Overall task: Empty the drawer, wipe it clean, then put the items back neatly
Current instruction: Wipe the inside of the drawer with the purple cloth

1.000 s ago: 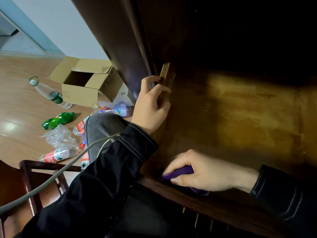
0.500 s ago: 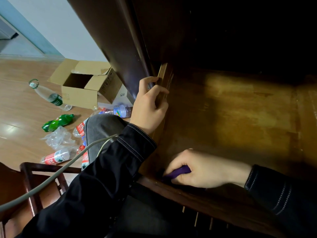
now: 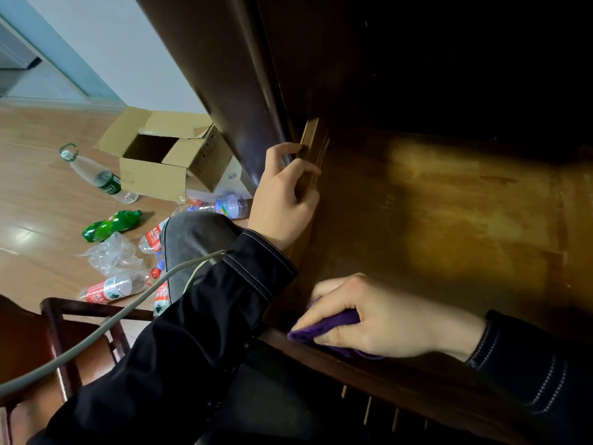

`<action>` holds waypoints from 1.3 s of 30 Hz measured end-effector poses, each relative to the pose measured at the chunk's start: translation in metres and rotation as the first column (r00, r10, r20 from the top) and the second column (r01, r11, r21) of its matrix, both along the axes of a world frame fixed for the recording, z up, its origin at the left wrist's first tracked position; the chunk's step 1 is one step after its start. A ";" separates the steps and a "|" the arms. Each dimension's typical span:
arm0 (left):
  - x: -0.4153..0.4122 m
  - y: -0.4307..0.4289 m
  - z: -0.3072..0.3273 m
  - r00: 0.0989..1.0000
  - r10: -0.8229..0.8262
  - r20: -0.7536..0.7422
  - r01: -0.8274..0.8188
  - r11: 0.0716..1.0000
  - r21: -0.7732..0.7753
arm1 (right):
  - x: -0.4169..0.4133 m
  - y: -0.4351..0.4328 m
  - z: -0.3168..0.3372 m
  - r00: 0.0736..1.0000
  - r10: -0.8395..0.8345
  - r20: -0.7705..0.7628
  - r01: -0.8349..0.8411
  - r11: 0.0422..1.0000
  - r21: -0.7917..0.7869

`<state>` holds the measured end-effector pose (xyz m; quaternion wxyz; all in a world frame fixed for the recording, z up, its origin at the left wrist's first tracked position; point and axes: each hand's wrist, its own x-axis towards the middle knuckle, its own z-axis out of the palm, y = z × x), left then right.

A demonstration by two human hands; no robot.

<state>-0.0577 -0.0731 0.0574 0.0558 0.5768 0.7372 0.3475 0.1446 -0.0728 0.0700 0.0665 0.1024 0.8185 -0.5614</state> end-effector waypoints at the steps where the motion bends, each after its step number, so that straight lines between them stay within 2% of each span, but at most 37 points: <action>1: 0.000 0.000 0.000 1.000 0.001 0.003 -0.001 1.000 0.002 | -0.002 -0.001 -0.002 0.999 0.020 0.044 -0.024 0.996 0.084; 3: 0.000 0.000 0.000 1.000 0.002 -0.002 -0.002 1.000 0.009 | -0.002 -0.001 -0.004 0.992 0.057 0.115 -0.078 0.979 0.189; 6: 0.000 -0.001 0.000 1.000 -0.004 -0.010 0.004 1.000 0.010 | 0.003 0.003 0.001 1.000 0.024 0.008 -0.024 1.000 -0.003; 8: 0.000 -0.001 0.001 1.000 -0.009 -0.027 0.009 1.000 -0.007 | 0.005 0.003 0.001 1.000 -0.010 -0.010 0.009 0.998 -0.062; 13: 0.005 -0.002 0.003 0.988 -0.047 -0.145 0.035 0.996 -0.084 | 0.000 0.001 -0.015 0.989 0.052 0.141 -0.068 0.991 0.111; 15: 0.006 -0.003 0.003 0.969 -0.049 -0.242 0.018 0.991 -0.130 | 0.002 0.005 -0.014 0.990 0.057 0.130 -0.068 0.994 0.080; 18: 0.008 -0.003 0.005 0.946 -0.047 -0.321 -0.007 0.986 -0.167 | 0.004 0.007 -0.017 0.993 0.018 0.120 -0.011 0.998 -0.056; 22: 0.011 -0.004 0.010 0.916 -0.046 -0.399 -0.031 0.982 -0.185 | -0.003 0.003 -0.030 0.968 0.081 0.236 -0.104 0.991 0.086; 24: 0.014 -0.004 0.013 0.878 -0.084 -0.471 0.026 0.991 -0.128 | -0.002 0.011 -0.026 0.964 0.082 0.252 -0.110 0.989 0.101; 26: 0.016 -0.003 0.015 0.802 -0.210 -0.559 0.186 0.977 -0.101 | 0.007 0.025 -0.021 0.972 -0.013 0.234 -0.011 0.995 0.103; 27: 0.018 -0.001 0.016 0.757 -0.309 -0.576 0.278 0.950 -0.145 | 0.015 0.032 -0.019 0.970 -0.074 0.233 0.054 0.994 0.092; 29: 0.025 0.007 0.017 0.684 -0.519 -0.513 0.388 0.854 -0.347 | 0.031 0.041 -0.016 0.946 -0.170 0.275 0.167 0.985 0.033; 32: 0.038 0.028 0.010 0.655 -0.653 -0.380 0.312 0.692 -0.651 | 0.051 0.045 -0.018 0.899 -0.235 0.370 0.289 0.952 -0.097; 34: 0.045 0.039 0.000 0.633 -0.690 -0.350 0.266 0.619 -0.739 | 0.054 0.043 -0.022 0.882 -0.238 0.406 0.319 0.937 -0.143; 39: 0.047 0.044 -0.021 0.635 -0.738 -0.228 0.277 0.493 -0.825 | 0.045 0.032 -0.029 0.901 -0.144 0.408 0.223 0.963 -0.152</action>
